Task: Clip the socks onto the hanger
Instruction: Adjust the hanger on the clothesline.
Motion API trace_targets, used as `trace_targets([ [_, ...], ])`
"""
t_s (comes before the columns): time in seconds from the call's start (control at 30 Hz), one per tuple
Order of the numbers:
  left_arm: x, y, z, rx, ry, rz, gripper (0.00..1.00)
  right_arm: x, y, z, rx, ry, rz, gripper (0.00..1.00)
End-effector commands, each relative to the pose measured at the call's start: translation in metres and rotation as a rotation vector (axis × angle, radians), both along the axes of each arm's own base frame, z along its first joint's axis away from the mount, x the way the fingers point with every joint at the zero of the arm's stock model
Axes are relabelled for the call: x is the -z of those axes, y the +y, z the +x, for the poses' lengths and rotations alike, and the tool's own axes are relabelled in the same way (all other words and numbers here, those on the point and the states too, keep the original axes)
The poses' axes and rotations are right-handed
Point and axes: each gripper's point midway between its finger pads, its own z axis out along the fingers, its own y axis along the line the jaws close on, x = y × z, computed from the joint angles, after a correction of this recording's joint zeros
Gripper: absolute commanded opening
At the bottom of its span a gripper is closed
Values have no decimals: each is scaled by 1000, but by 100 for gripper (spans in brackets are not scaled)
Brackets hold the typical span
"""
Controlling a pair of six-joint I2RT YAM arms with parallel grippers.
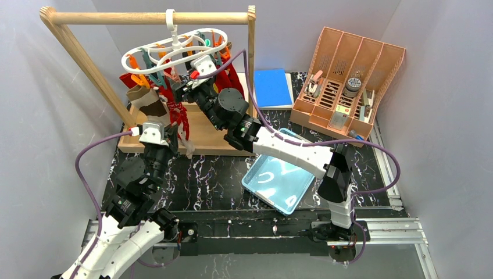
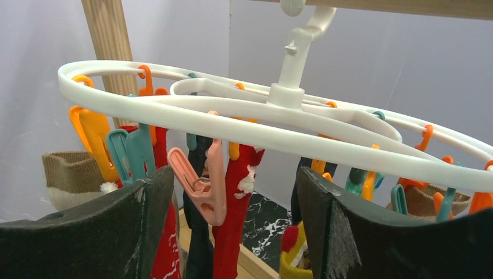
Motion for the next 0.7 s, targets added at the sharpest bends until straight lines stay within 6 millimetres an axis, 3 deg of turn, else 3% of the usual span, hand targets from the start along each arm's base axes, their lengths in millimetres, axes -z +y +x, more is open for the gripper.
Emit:
trace_targets([
  [0.0, -3, 0, 1, -2, -22, -8, 0, -25, -4, -3, 33, -40, 55, 86],
  [0.67, -3, 0, 1, -1, -20, -9, 0, -23, 6, 5, 89, -46, 54, 87],
])
